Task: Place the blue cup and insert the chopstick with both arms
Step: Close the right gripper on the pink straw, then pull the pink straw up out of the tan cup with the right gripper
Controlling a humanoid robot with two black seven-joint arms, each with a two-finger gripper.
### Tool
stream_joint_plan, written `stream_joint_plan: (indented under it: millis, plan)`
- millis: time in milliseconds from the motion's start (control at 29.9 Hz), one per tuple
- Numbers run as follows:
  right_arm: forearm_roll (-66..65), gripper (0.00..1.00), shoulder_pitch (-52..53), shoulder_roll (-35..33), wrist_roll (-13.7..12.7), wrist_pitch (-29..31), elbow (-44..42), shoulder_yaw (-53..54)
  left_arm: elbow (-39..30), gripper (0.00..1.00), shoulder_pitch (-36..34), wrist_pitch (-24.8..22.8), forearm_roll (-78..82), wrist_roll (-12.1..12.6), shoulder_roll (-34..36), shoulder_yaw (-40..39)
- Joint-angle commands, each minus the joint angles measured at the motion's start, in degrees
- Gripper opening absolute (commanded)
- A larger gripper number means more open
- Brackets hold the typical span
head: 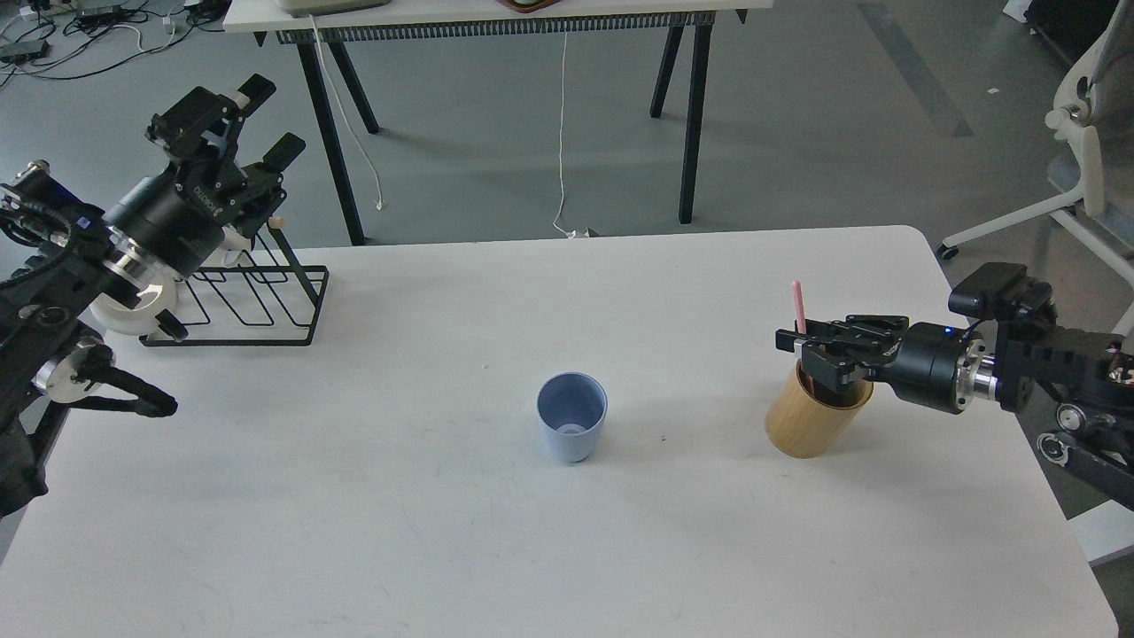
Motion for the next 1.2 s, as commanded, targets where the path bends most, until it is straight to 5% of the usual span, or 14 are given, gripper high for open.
stream_joint_plan:
  millis: [0, 1171]
  plan:
    - [0.0, 0.31, 0.0, 0.0, 0.0, 0.0, 0.0, 0.0, 0.0, 0.80, 0.2, 0.0, 0.0, 0.0, 0.0, 0.0]
    - [0.2, 0.10, -0.1, -0.9, 0.0, -0.4, 0.1, 0.2, 0.1, 0.81, 0.4, 0.0, 0.0, 0.0, 0.0, 0.0]
